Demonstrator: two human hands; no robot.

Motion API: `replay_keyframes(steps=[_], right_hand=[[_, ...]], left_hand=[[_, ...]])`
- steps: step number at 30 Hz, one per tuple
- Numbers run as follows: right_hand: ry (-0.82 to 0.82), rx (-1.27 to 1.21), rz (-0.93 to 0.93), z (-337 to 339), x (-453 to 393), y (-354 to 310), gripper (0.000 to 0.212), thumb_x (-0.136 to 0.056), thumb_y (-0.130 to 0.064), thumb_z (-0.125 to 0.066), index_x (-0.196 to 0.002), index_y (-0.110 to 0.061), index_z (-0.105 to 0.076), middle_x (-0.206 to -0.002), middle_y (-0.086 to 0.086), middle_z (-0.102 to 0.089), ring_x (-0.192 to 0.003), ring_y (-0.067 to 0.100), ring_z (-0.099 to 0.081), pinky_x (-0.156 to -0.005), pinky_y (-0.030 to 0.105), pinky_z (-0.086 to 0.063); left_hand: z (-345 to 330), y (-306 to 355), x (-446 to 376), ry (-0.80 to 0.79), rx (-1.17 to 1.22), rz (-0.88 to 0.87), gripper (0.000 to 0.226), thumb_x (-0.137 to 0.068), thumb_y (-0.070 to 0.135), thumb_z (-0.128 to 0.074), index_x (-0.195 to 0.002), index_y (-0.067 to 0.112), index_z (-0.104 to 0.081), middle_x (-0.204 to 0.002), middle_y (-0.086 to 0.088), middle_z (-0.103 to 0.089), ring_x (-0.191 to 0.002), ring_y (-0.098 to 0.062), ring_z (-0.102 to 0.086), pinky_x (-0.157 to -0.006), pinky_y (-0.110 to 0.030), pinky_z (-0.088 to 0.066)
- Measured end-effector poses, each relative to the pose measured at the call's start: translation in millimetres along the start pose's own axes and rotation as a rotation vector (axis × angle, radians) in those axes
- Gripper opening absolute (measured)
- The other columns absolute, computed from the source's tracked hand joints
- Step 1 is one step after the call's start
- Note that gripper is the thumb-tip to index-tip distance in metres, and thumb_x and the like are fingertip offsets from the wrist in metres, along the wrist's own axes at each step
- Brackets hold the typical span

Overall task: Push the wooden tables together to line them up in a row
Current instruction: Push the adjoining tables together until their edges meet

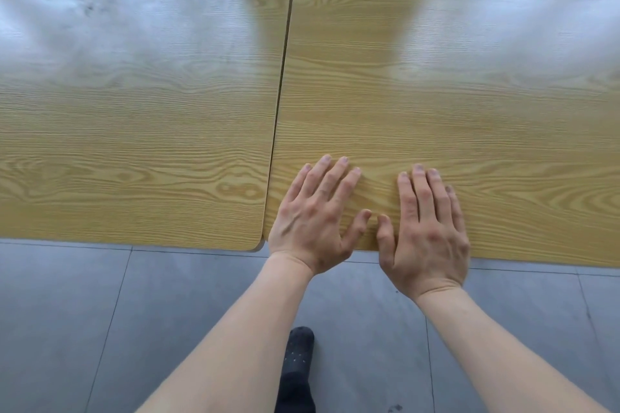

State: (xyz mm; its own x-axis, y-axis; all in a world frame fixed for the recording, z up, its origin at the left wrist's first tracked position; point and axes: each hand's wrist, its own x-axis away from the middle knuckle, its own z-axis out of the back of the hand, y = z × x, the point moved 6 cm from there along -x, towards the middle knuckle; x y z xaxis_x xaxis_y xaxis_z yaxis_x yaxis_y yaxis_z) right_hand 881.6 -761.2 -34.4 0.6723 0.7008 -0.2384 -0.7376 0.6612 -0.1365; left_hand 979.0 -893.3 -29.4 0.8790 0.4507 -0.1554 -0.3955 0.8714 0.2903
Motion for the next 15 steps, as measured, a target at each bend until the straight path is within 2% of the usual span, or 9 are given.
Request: replay_keyframes(steps=[5,8,12,15], right_hand=[[-0.099,-0.016,-0.002,1.1,1.9,-1.0,0.071,-0.098,-0.049,-0.035,-0.154,-0.005,-0.038,-0.165,0.015,-0.031,-0.155,0.033,-0.022,-0.126,0.051,-0.017],[-0.141,-0.046,-0.004,9.7,-5.8,-0.1,0.071,-0.099,-0.053,-0.035,-0.150,-0.005,-0.044,-0.160,0.014,-0.040,-0.152,0.031,-0.029,-0.123,0.050,-0.025],[-0.131,-0.099,-0.017,29.8,-58.1,-3.5,0.066,-0.101,-0.051,-0.036,-0.147,-0.006,-0.047,-0.154,0.012,-0.047,-0.148,0.028,-0.035,-0.120,0.047,-0.032],[-0.134,-0.122,-0.042,43.3,-112.5,-3.7,0.068,-0.101,-0.052,-0.032,-0.150,-0.006,-0.044,-0.156,0.011,-0.045,-0.149,0.026,-0.034,-0.121,0.046,-0.032]], left_hand=[[0.3,-0.9,0.7,-0.074,0.016,0.020,0.066,-0.100,0.062,-0.037,-0.154,0.024,-0.042,-0.163,0.001,-0.037,-0.156,-0.020,-0.021,-0.127,-0.046,-0.016],[10.6,-2.1,0.2,-0.087,0.050,0.036,0.067,-0.099,0.067,-0.034,-0.151,0.026,-0.045,-0.161,0.003,-0.041,-0.155,-0.020,-0.025,-0.126,-0.047,-0.018],[38.2,-26.2,-31.1,-0.064,0.073,0.082,0.066,-0.098,0.067,-0.031,-0.149,0.029,-0.046,-0.157,0.004,-0.045,-0.152,-0.020,-0.031,-0.125,-0.044,-0.020],[62.7,-47.5,-80.2,-0.065,0.055,0.083,0.068,-0.098,0.068,-0.028,-0.152,0.030,-0.041,-0.160,0.005,-0.041,-0.153,-0.019,-0.027,-0.126,-0.043,-0.017]])
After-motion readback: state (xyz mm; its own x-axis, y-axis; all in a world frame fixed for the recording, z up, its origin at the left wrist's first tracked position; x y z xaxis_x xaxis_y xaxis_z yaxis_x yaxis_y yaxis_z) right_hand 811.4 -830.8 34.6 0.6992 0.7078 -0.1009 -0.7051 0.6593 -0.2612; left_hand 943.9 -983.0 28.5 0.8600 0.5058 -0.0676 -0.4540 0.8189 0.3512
